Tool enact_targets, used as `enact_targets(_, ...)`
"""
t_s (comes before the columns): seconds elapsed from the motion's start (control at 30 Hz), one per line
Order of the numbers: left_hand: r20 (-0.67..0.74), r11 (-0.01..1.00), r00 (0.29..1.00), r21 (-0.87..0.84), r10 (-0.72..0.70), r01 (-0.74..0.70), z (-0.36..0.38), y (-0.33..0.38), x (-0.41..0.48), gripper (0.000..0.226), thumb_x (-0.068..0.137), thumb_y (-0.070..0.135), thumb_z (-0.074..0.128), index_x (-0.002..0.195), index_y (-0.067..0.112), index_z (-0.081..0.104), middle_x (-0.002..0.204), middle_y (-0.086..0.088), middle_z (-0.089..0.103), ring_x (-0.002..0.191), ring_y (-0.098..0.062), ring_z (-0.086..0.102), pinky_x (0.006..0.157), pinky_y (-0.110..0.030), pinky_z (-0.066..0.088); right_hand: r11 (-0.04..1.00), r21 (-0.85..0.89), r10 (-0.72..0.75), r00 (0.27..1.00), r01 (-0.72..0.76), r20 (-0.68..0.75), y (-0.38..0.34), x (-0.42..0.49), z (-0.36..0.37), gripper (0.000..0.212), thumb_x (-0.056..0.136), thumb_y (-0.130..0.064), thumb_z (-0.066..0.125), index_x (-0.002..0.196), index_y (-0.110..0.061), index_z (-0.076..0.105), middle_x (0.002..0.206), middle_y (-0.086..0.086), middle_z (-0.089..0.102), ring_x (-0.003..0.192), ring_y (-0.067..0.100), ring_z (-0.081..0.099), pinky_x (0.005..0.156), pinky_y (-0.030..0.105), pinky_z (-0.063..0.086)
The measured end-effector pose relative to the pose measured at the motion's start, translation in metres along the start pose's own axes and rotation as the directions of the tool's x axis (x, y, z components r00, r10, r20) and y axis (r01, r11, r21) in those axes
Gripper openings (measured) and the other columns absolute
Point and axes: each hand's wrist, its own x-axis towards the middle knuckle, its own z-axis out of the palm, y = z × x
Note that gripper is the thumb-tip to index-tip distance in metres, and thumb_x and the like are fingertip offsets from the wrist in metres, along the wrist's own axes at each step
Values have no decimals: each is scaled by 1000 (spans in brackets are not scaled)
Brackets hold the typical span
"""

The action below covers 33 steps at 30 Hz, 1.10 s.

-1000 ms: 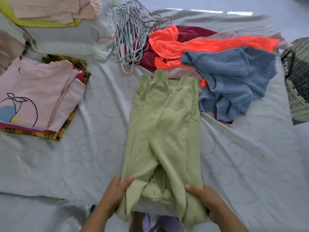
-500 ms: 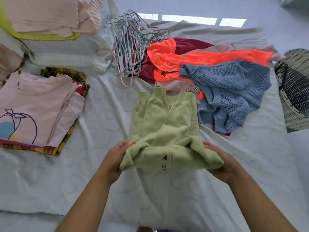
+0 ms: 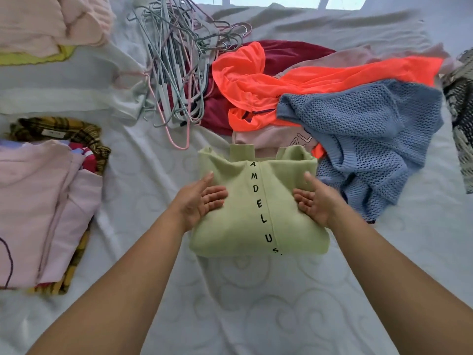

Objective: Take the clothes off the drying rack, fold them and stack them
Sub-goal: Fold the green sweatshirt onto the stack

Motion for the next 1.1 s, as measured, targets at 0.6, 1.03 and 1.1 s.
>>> enact_targets(0.6,202,-129,889,978,411,-163,14,-68,37,85,57,74,-35,134,39,-25,140,12,-36,142,-16,-20,108,-45,-20,-44,-972,-624,753,232,208,64,35,27,70,76,-67,1,139,-39,-13,154,-4,-21,144,16,-16,112,34,-17)
enact_targets(1.03,-271,731,893,677,358,-88,-22,-67,3,52,82,28,68,123,4,46,117,-8,51,108,-25,53,85,-27,39,697,-673,-508,833,249,-218,67,8,-21,65,85,-49,57,129,-3,45,131,18,47,120,31,44,100,43,37)
enact_targets(1.1,-289,754,919,656,268,-14,-24,-63,0,46,83,32,67,117,5,50,112,-7,56,100,-22,55,80,-27,41,748,-643,-401,883,162,-244,69,11,-29,57,85,-43,61,122,-1,50,123,19,54,112,32,51,92,41,41)
